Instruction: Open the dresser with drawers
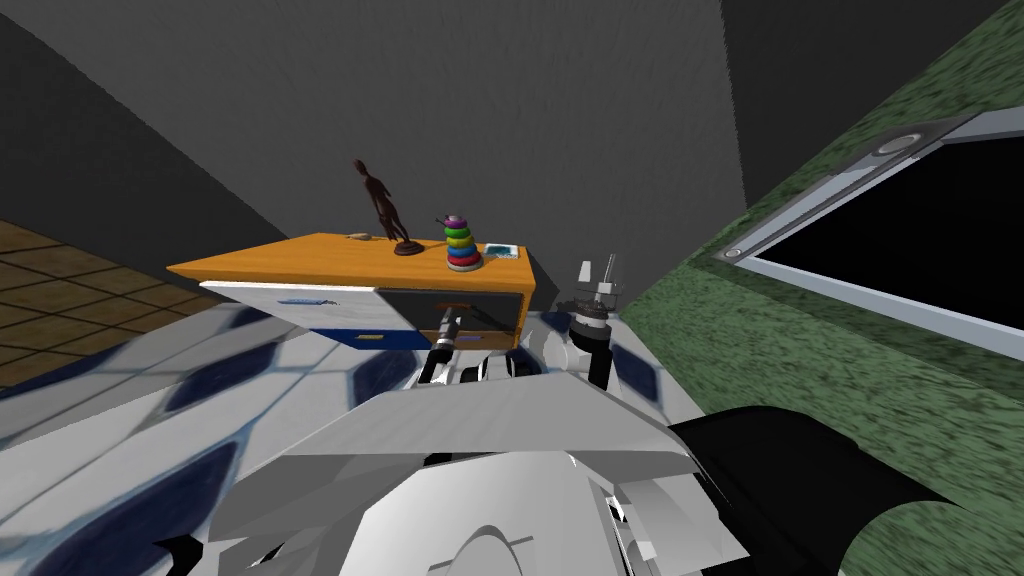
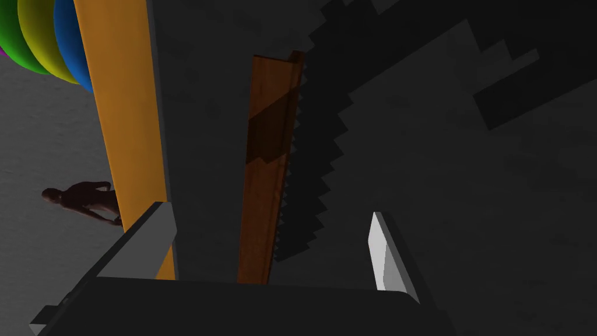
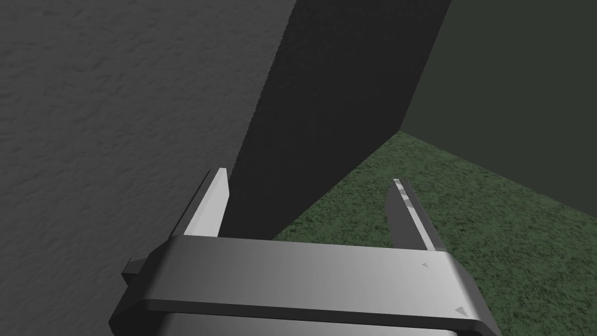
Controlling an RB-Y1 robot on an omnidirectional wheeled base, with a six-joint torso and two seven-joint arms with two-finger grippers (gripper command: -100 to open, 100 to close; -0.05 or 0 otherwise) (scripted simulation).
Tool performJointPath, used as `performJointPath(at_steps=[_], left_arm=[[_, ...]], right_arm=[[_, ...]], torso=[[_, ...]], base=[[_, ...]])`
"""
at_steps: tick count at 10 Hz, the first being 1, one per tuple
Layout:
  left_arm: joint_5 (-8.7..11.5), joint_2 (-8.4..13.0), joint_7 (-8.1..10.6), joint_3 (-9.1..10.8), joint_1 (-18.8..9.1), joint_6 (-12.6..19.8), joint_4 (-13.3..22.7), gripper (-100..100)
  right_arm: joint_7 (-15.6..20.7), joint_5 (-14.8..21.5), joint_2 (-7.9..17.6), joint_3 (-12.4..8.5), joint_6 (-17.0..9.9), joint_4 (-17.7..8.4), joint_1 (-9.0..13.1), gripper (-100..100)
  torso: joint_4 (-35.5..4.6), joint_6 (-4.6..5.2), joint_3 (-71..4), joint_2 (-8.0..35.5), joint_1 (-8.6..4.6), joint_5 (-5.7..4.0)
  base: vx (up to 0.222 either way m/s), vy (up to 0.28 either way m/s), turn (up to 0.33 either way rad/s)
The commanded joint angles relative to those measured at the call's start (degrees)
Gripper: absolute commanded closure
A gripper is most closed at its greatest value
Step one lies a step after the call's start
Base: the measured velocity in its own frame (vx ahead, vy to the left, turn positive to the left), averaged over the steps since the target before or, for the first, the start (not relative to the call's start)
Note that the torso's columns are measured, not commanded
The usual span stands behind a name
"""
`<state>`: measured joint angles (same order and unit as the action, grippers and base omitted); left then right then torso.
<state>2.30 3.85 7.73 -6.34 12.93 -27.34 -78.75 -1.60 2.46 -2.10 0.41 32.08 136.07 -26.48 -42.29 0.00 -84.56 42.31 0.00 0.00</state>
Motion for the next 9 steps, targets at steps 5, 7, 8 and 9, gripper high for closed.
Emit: performJointPath(at_steps=[5, 7, 8, 9], left_arm=[[0.06, -2.15, -0.05, 0.06, -1.09, 0.48, 1.21, 100], [0.0, -1.94, 0.1, -0.28, -0.47, 0.85, 0.11, 100], [-0.03, -1.84, 0.17, -0.45, -0.17, 1.04, -0.45, 100], [-0.06, -1.74, 0.24, -0.63, 0.14, 1.24, -1.0, 100]], right_arm=[[0.0, 0.0, 0.0, 0.0, 0.0, 0.0, 0.0, 0], [0.0, 0.0, 0.0, 0.0, 0.0, -0.01, 0.02, 0], [0.0, 0.0, 0.0, 0.0, -0.01, -0.01, 0.03, 0], [0.0, 0.0, 0.0, 0.0, -0.01, -0.01, 0.03, 0]], torso=[[0.03, -0.01, -0.05, -0.06, 0.01, 0.0], [0.33, 0.09, 0.09, 0.07, 0.1, 0.22], [0.27, 0.06, 0.09, 0.08, 0.17, 0.22], [0.23, 0.07, 0.03, -0.01, 0.09, 0.17]], base=[[0.038, -0.004, -0.005], [-0.117, 0.012, 0.025], [-0.19, 0.004, 0.012], [-0.213, 0.01, 0.024]])
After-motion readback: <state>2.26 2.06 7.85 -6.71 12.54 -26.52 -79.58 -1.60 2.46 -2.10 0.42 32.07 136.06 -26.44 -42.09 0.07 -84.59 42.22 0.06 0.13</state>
